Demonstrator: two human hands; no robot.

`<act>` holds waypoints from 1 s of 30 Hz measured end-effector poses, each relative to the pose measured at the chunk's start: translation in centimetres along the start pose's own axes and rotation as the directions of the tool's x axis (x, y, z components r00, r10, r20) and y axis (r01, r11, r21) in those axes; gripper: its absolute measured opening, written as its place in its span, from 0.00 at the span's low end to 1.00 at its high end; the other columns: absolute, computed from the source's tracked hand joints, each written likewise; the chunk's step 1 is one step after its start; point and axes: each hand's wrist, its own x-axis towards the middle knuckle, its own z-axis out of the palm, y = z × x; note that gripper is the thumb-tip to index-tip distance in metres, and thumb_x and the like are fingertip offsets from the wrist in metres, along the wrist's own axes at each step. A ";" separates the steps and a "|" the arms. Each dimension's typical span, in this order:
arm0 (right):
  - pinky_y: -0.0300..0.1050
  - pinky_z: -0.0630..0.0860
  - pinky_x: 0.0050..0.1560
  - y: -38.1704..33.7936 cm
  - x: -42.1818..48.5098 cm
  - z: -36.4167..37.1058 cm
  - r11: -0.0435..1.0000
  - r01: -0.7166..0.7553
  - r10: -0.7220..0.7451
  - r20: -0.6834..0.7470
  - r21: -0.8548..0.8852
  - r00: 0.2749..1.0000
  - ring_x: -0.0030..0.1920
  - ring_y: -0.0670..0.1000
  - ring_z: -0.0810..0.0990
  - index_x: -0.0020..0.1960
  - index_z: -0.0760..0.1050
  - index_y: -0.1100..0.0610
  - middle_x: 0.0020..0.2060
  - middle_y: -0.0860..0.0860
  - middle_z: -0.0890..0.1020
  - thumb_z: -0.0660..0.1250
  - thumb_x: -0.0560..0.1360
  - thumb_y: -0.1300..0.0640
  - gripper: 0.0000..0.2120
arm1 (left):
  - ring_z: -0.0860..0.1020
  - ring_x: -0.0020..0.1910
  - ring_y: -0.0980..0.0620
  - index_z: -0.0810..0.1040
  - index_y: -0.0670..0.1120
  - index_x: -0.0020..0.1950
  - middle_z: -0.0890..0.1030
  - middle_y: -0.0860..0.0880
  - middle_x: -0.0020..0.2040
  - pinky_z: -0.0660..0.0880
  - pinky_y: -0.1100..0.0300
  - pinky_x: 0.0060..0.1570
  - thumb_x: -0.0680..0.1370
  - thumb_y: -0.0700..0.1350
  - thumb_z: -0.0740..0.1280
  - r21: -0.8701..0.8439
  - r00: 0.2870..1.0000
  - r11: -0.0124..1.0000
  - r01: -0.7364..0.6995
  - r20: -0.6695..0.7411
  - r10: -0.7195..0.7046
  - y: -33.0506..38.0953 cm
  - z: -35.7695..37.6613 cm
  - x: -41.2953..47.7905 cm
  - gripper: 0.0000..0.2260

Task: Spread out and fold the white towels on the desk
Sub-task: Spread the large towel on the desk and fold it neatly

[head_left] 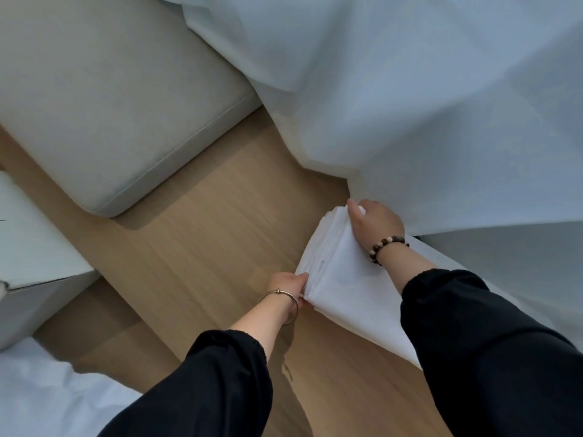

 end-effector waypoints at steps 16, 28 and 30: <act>0.56 0.47 0.74 6.1 -6.9 0.5 0.999 -0.040 0.042 -0.198 0.017 0.979 0.76 0.55 0.53 0.75 0.57 0.59 0.75 0.56 0.58 0.45 0.80 0.51 0.26 | 0.46 0.77 0.44 0.33 0.50 0.75 0.41 0.48 0.77 0.51 0.38 0.70 0.79 0.45 0.52 0.907 0.551 0.031 -0.420 0.228 0.803 2.5 4.8 -2.6 0.32; 0.52 0.34 0.72 13.5 -10.9 2.1 0.979 -0.132 0.114 -0.122 -0.155 0.986 0.77 0.50 0.43 0.78 0.44 0.48 0.77 0.49 0.46 0.38 0.76 0.44 0.30 | 0.25 0.70 0.53 0.29 0.54 0.72 0.29 0.54 0.73 0.22 0.47 0.63 0.78 0.58 0.40 0.800 0.469 -0.508 -0.319 0.599 0.649 2.8 7.6 -0.3 0.27; 0.54 0.37 0.73 16.1 -11.6 1.6 0.962 -0.229 0.206 -0.158 -0.145 0.966 0.77 0.50 0.44 0.78 0.46 0.49 0.77 0.50 0.47 0.37 0.76 0.44 0.30 | 0.26 0.70 0.54 0.27 0.54 0.71 0.28 0.54 0.73 0.23 0.46 0.63 0.77 0.58 0.37 0.798 0.473 -0.521 -0.302 0.600 0.645 2.8 7.7 -0.5 0.27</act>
